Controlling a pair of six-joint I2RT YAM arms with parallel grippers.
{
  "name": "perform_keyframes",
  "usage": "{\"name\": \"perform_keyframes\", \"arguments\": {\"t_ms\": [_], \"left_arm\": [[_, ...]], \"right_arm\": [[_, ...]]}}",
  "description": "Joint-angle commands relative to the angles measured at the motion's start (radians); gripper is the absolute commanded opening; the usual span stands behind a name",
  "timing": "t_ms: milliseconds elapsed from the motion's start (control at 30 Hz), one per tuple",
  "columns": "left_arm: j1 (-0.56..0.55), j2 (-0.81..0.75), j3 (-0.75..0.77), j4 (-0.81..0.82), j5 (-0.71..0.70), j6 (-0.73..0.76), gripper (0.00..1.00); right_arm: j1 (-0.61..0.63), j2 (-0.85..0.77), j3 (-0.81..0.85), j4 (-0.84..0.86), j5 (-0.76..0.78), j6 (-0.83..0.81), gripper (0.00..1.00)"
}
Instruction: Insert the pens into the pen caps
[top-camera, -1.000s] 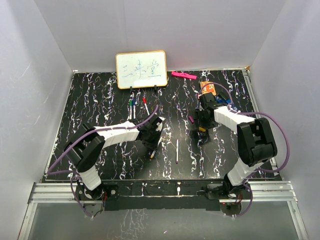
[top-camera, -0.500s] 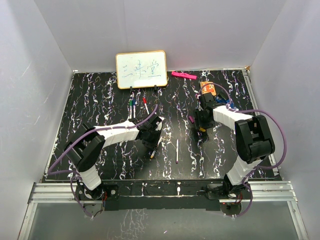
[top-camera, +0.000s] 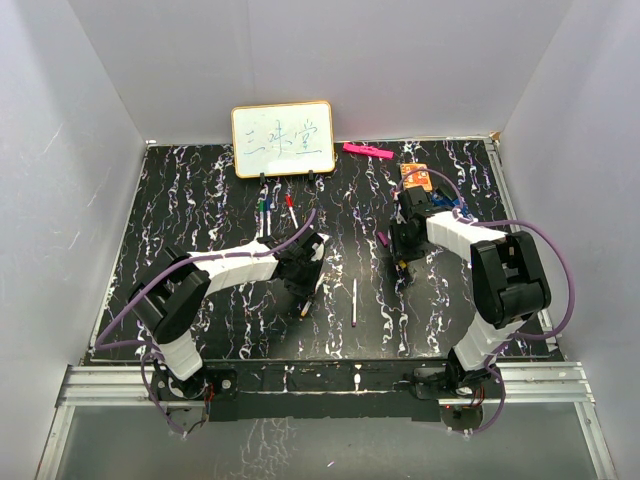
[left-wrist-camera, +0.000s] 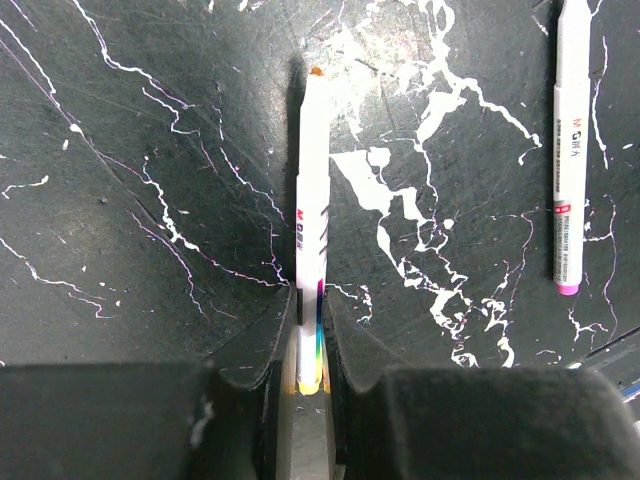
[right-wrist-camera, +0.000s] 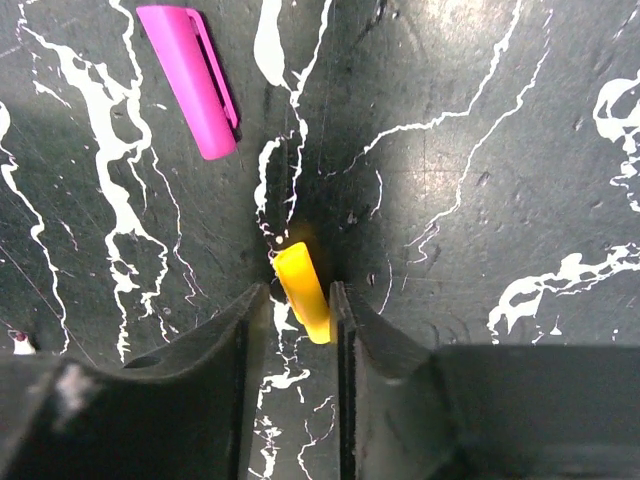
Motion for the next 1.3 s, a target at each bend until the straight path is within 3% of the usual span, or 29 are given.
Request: {"name": "perform_keyframes", "arguments": {"t_ms": [0,67,133,500,600,767,1033,1267], "left_arm": [[0.022,0.077,-0.052,-0.121,-0.106,0.046,0.0],[0.022,0.076,-0.047,-0.124,-0.108,0.048,0.0],[0.022,0.072,-0.049,-0.127,-0.114,0.049,0.0],[0.024,0.067,-0.047,-0.127,-0.117,0.048,0.0],[0.025,0.066,-0.047,-0.127,-0.118,0.048,0.0],[0.025,0.062,-0.052,-0.125,-0.122,0.047,0.0],[0.026,0.058,-0.058,-0.123,-0.134,0.05,0.0],[0.025,0.01,-0.063,-0.086,-0.132,0.047,0.0]], "right_arm": [[0.004,-0.037,-0.014,-0.029,-0.014,0.017,0.26],[0.004,-0.028,-0.013,-0.029,-0.011,0.019,0.19],[0.007,-0.01,-0.01,-0.033,0.003,0.024,0.17],[0.045,0.075,-0.001,-0.049,0.103,0.049,0.27],[0.052,0.084,0.0,-0.052,0.108,0.05,0.23],[0.056,0.108,0.005,-0.057,0.112,0.059,0.0],[0.072,0.123,0.003,-0.038,0.125,0.074,0.0],[0.072,-0.004,0.009,-0.038,0.183,0.105,0.0]]}}
